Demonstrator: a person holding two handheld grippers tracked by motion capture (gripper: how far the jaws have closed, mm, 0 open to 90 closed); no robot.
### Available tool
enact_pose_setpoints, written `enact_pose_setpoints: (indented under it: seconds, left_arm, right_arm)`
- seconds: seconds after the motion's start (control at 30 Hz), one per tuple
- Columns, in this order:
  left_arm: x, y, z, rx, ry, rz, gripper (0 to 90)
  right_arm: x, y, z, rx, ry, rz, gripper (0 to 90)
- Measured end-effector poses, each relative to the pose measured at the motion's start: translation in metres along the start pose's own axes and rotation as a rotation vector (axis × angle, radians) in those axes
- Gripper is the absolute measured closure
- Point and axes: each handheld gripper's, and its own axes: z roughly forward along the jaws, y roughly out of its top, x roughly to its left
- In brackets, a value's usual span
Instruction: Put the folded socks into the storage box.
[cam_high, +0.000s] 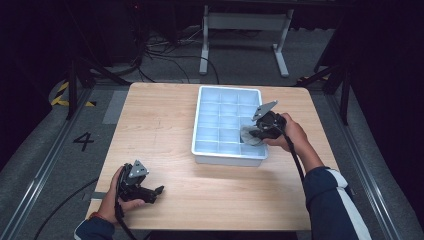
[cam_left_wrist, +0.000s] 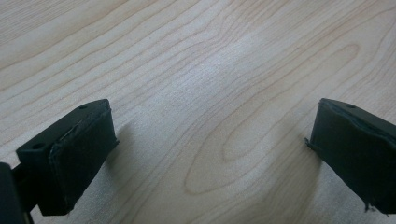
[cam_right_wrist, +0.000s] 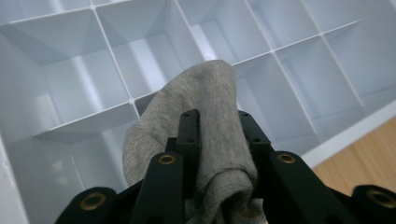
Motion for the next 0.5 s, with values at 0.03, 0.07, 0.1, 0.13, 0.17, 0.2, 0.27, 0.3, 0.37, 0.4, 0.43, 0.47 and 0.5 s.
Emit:
enact_pose_setpoints:
  seconds: [0.03,0.07,0.1,0.13,0.17,0.2,0.27,0.3,0.37,0.4,0.43,0.47,0.5]
  left_arm:
    - [0.000,0.000,0.000,0.000,0.000,0.000,0.5]
    - [0.000,0.000,0.000,0.000,0.000,-0.001,0.5]
    - [0.000,0.000,0.000,0.000,0.000,-0.001,0.5]
    - [0.000,0.000,0.000,0.000,0.000,-0.001,0.5]
    - [0.000,0.000,0.000,0.001,-0.001,-0.001,0.5]
    - [0.000,0.000,0.000,0.000,-0.001,-0.002,0.5]
    - [0.000,0.000,0.000,0.000,0.000,0.000,0.5]
    - [0.000,0.000,0.000,0.000,0.000,0.000,0.5]
    - [0.000,0.000,0.000,-0.005,0.001,-0.001,0.5]
    - [0.000,0.000,0.000,0.000,0.000,0.000,0.5]
    - [0.000,0.000,0.000,0.000,0.000,0.000,0.5]
    - [0.000,0.000,0.000,0.000,0.000,0.000,0.5]
    - [0.000,0.000,0.000,0.000,0.000,0.000,0.6]
  right_arm:
    - [0.001,0.001,0.002,0.008,0.008,-0.007,74.6]
    - [0.001,0.002,0.004,0.020,0.010,-0.014,74.6]
    - [0.001,0.002,0.004,0.020,0.010,-0.014,74.6]
    - [0.001,0.003,0.006,0.034,0.022,-0.022,74.6]
    - [0.002,0.005,0.008,0.056,0.023,-0.039,74.5]
    - [0.003,0.006,0.010,0.068,0.023,-0.047,74.5]
    - [0.003,0.007,0.012,0.086,0.025,-0.057,74.5]
    - [0.003,0.008,0.013,0.094,0.027,-0.061,74.5]
    - [0.004,0.009,0.016,0.114,0.037,-0.074,74.5]
    - [0.004,0.010,0.017,0.124,0.040,-0.086,74.4]
    - [0.004,0.011,0.018,0.138,0.039,-0.099,74.5]
    - [0.004,0.012,0.019,0.149,0.039,-0.102,74.5]
    - [0.004,0.013,0.020,0.162,0.041,-0.104,74.5]
